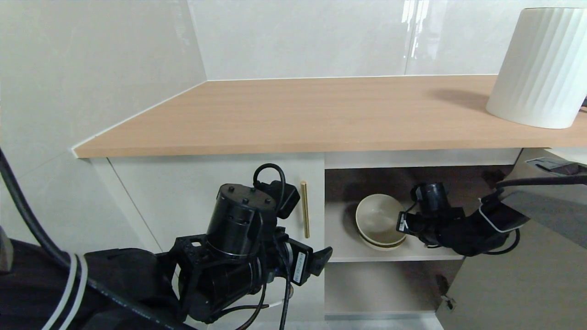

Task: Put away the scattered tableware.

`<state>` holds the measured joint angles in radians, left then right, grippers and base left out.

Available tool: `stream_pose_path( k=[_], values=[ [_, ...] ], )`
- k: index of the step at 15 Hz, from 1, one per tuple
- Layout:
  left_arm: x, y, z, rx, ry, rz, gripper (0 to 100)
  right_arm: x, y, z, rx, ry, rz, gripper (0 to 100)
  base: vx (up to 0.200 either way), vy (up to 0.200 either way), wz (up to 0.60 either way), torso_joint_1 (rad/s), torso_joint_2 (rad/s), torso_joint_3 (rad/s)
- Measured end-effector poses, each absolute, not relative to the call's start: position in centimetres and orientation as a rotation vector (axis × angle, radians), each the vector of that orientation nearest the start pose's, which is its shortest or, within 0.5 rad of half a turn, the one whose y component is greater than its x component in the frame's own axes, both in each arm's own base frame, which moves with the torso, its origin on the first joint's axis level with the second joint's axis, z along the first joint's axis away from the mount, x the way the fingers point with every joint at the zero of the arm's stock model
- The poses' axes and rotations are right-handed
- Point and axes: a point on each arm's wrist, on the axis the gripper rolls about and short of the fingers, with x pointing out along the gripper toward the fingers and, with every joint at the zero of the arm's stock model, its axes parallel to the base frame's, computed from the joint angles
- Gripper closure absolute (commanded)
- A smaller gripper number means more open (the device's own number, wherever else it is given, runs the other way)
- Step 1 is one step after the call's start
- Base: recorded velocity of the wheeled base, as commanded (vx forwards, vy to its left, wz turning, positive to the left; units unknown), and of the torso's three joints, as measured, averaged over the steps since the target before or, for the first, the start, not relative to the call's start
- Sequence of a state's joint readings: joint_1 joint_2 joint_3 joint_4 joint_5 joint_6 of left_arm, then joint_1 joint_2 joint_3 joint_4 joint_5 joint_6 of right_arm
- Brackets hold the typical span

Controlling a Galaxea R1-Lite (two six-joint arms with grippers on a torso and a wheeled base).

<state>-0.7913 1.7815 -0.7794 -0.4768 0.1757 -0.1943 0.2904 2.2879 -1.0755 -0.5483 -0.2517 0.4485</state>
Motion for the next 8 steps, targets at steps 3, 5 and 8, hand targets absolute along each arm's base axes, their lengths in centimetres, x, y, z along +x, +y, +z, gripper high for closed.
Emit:
stream_pose_path(
  k=[3, 5, 8],
  values=[
    [22.01, -21.73, 13.64, 0.062, 0.524, -0.552, 0, 39.57, 11.01, 2.56, 0.258, 0.632, -0.111, 0, 0.0, 0.0, 0.0, 0.0, 0.0, 0.0],
    [22.0, -21.73, 13.7, 0.061, 0.522, -0.553, 0, 39.57, 10.99, 2.59, 0.259, 0.631, -0.113, 0, 0.0, 0.0, 0.0, 0.0, 0.0, 0.0],
    [22.03, -21.69, 13.75, 0.059, 0.521, -0.551, 0, 39.54, 11.0, 2.74, 0.261, 0.628, -0.112, 0, 0.0, 0.0, 0.0, 0.0, 0.0, 0.0]
  ],
)
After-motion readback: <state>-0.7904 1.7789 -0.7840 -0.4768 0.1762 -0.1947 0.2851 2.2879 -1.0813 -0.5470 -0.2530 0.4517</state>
